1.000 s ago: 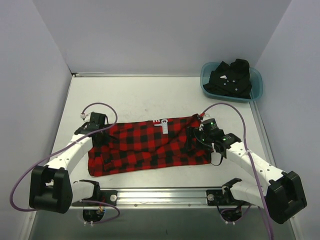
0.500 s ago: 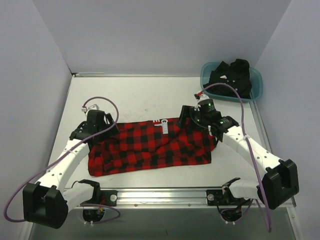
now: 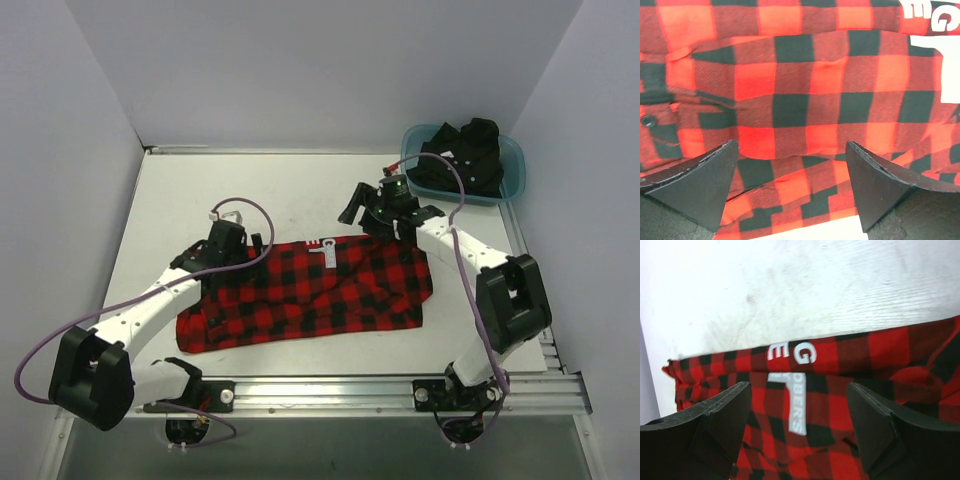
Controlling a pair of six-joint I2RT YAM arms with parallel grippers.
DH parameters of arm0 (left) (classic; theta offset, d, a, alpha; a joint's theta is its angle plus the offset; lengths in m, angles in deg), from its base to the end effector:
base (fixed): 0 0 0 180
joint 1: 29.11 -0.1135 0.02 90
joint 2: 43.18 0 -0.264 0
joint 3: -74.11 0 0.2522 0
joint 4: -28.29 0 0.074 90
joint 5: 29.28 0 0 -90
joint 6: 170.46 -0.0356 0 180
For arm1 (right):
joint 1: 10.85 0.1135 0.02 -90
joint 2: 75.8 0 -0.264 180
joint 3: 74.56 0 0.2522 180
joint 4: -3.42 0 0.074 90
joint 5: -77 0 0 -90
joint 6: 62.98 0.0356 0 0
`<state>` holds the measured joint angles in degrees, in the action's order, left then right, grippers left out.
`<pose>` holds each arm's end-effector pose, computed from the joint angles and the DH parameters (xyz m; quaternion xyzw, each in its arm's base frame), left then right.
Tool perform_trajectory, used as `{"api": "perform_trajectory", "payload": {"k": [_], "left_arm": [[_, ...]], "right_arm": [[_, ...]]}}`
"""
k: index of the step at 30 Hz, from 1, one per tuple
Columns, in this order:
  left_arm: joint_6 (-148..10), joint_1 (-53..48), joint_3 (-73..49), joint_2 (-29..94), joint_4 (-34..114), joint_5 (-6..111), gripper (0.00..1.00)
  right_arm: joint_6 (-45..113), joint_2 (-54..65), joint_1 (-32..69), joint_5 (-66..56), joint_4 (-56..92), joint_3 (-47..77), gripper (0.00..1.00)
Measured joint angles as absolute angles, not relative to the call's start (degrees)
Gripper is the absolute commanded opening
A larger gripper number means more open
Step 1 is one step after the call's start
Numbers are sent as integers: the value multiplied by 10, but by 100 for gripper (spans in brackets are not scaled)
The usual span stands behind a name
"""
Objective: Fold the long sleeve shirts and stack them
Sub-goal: Fold the shirt
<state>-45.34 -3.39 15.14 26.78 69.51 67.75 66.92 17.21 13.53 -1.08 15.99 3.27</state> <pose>0.2218 -0.1020 0.2270 -0.0972 0.9395 -0.1136 0.3081 0.3372 0.1609 0.2604 0.0618 0.8509 0.3488 0.3880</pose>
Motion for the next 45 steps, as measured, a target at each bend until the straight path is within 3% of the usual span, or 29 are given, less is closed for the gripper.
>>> {"api": "perform_trajectory", "payload": {"k": [6, 14, 21, 27, 34, 41, 45], "left_arm": [[-453, -9, 151, 280, 669, 666, 97], [-453, 26, 151, 288, 645, 656, 97], [-453, 69, 106, 328, 630, 643, 97], [-443, 107, 86, 373, 552, 638, 84], [-396, 156, 142, 421, 431, 632, 54], [-356, 221, 207, 463, 373, 635, 48], [-329, 224, 218, 473, 334, 634, 45]], "right_arm": [[713, 222, 87, 5, 75, -42, 75], [758, 202, 7, 76, -71, -192, 75], [717, 149, 1, 86, -18, -204, 74], [735, 107, 57, 119, -33, -180, 73], [807, 191, 140, 163, -157, -138, 70], [881, 313, 160, 187, -280, -182, 68], [887, 318, 133, 204, -341, -211, 68]]}}
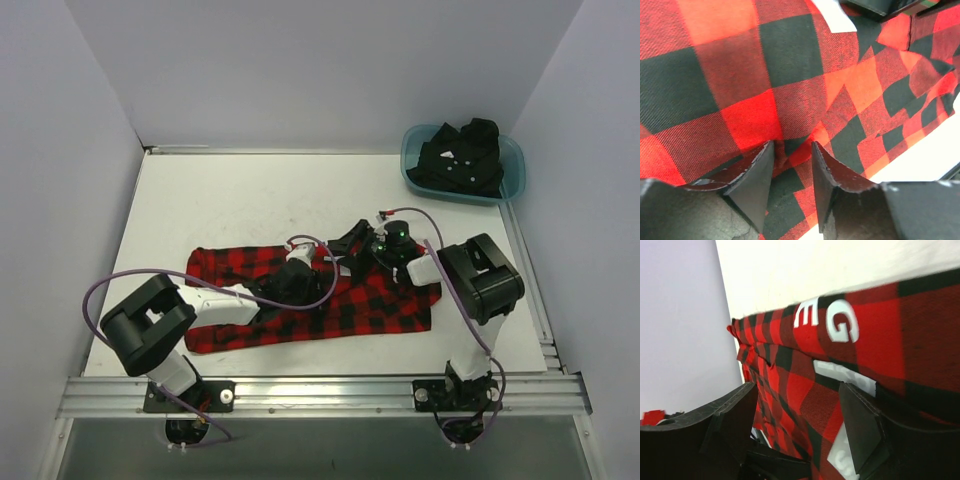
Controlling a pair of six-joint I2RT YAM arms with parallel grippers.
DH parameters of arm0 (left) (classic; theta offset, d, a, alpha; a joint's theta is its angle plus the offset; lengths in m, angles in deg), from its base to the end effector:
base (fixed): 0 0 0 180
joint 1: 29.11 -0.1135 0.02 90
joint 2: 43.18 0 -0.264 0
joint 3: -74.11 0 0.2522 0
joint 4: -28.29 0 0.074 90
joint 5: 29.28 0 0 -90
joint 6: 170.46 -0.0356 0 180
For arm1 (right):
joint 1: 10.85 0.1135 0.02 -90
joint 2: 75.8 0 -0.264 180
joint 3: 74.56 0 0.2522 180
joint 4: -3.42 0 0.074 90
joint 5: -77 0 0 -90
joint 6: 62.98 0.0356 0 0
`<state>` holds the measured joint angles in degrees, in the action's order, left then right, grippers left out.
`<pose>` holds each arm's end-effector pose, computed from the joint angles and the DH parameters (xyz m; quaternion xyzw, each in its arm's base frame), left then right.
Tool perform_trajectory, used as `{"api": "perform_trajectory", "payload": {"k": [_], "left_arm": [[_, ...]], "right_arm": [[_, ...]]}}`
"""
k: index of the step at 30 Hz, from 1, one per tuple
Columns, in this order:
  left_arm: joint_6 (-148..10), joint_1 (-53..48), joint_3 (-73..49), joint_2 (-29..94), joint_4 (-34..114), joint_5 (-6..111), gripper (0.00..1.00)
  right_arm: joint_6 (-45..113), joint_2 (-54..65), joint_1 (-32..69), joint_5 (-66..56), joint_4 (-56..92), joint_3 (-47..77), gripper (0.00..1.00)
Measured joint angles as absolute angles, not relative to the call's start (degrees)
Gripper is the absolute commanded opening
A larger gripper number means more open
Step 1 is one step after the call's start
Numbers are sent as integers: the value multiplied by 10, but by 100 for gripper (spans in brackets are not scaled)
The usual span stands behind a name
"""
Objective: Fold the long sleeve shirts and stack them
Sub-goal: Fold the shirt
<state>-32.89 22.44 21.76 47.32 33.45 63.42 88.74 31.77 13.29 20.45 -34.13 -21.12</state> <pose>0.1881 -0.2342 0.1465 0.0225 0.9177 -0.2875 0.2734 0.3085 0.1598 0.1312 0.0844 0.7822 0.5588 0.2620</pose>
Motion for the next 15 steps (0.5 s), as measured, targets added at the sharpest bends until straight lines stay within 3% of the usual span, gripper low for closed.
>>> {"api": "perform_trajectory", "payload": {"k": [9, 15], "left_arm": [[-298, 224, 237, 475, 293, 631, 43], [-297, 227, 235, 476, 294, 630, 43]], "right_arm": [[841, 294, 0, 232, -332, -235, 68], [799, 214, 25, 220, -234, -241, 68]]}}
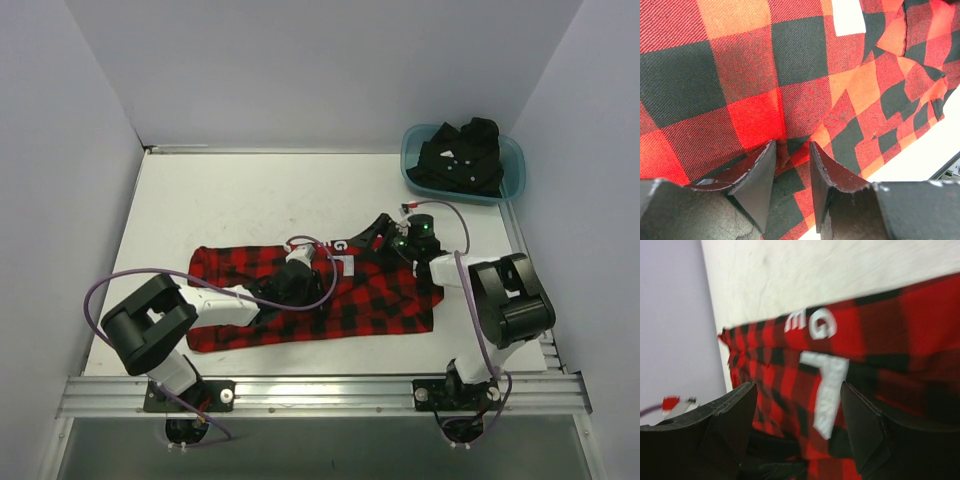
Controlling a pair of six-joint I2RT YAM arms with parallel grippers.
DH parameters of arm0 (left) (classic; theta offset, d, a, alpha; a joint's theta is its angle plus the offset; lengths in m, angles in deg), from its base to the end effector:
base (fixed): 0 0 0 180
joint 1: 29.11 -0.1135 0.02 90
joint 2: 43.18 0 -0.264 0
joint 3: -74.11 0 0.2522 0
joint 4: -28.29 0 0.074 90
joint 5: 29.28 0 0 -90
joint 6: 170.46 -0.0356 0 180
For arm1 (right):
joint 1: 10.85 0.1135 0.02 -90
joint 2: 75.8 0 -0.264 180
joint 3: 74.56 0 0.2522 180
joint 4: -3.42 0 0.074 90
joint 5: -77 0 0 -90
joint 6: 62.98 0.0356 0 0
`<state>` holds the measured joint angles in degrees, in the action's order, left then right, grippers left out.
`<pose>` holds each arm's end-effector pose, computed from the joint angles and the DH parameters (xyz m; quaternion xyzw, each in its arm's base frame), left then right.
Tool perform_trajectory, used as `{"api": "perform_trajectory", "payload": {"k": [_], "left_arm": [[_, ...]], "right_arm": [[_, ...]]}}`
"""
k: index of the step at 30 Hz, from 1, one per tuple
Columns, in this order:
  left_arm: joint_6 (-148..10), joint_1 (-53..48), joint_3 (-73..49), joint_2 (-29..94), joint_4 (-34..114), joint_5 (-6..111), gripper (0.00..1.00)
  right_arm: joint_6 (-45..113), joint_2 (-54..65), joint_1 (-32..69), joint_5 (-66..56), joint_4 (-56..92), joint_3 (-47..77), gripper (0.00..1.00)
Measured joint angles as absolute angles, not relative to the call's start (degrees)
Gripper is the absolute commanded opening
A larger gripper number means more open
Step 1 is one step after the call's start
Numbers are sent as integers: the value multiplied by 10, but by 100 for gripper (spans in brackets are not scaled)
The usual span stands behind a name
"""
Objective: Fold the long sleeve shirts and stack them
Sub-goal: Fold the shirt
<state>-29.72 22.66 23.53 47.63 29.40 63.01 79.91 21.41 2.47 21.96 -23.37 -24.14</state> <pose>0.1859 -0.2336 0.1422 0.0000 0.9110 -0.3099 0.2720 0.3094 0.0942 0.1563 0.1024 0.7935 0.5049 0.3239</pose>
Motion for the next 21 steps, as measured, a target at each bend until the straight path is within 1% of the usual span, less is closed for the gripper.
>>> {"api": "perform_trajectory", "payload": {"k": [5, 10, 13, 14, 18, 21], "left_arm": [[-300, 236, 232, 476, 299, 633, 44], [-301, 241, 232, 476, 300, 636, 44], [-300, 241, 232, 476, 300, 637, 44], [-300, 241, 232, 476, 300, 637, 44], [-300, 241, 232, 474, 303, 640, 44], [-300, 241, 232, 472, 306, 642, 44]], "right_arm": [[814, 154, 113, 219, -232, -260, 69], [852, 169, 175, 219, -283, -294, 69], [878, 228, 185, 216, -341, -316, 68], [897, 251, 185, 231, -391, -324, 68], [935, 300, 168, 256, -513, -343, 66], [940, 306, 145, 269, -540, -352, 67]]}}
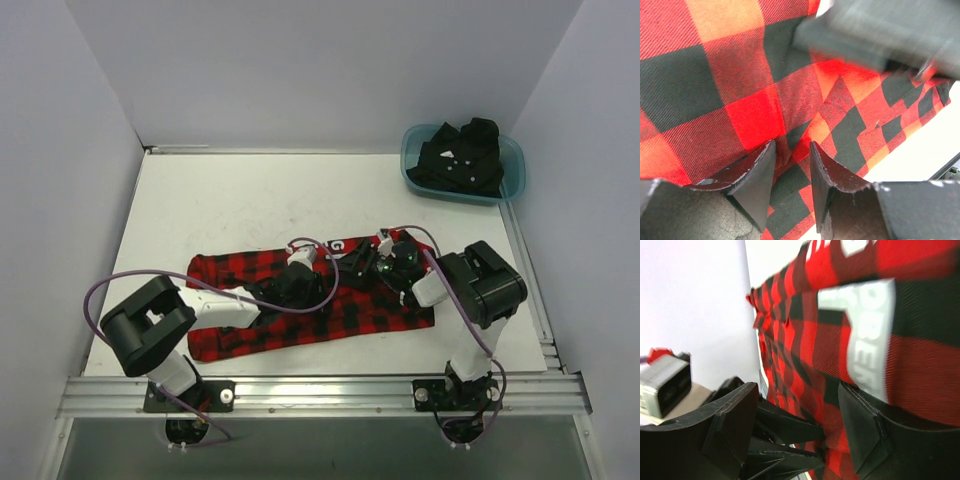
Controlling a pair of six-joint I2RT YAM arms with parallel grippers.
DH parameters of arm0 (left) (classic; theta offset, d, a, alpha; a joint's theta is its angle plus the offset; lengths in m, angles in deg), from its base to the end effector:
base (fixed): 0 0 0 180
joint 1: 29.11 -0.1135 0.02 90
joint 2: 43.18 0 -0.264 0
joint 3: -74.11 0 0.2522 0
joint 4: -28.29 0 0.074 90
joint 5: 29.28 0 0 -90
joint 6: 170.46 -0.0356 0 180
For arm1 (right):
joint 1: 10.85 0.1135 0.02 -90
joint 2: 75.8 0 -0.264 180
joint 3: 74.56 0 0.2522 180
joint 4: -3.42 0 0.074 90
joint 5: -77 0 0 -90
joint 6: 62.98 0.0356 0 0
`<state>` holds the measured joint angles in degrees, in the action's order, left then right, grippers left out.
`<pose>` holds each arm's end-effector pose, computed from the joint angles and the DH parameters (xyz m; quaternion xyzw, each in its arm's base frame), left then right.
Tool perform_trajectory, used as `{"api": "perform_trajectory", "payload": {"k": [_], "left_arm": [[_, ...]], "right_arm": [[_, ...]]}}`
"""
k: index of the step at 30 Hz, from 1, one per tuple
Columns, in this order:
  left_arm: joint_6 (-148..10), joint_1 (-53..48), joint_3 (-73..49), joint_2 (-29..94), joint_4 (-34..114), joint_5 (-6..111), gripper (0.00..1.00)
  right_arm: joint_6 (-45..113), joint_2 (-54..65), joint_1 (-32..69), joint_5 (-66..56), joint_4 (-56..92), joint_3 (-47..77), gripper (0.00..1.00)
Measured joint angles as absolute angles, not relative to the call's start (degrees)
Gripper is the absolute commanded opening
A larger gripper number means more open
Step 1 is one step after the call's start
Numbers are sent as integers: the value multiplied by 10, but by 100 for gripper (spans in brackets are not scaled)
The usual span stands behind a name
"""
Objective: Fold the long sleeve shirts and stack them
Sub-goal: Fold the shirt
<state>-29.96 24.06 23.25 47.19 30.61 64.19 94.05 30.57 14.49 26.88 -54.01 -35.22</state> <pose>0.1803 -0.2372 0.1440 0.0089 0.9126 -0.3036 0.2738 0.2548 0.1459 0.1177 0.0498 0.7493 0.6182 0.2321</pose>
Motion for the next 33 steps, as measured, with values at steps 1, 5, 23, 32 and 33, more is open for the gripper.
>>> {"api": "perform_trajectory", "payload": {"k": [1, 5, 23, 32, 33], "left_arm": [[-299, 241, 232, 471, 308, 643, 44], [-298, 241, 232, 469, 312, 644, 44], [-298, 242, 232, 468, 315, 646, 44], [-301, 243, 228, 468, 320, 645, 49], [-302, 244, 227, 468, 321, 645, 51]], "right_arm": [[937, 300, 130, 270, -535, -353, 67], [877, 250, 67, 246, -445, -350, 67], [818, 283, -99, 249, -398, -285, 67], [794, 287, -129, 196, -342, -240, 67], [794, 289, -131, 193, -341, -236, 67]]}}
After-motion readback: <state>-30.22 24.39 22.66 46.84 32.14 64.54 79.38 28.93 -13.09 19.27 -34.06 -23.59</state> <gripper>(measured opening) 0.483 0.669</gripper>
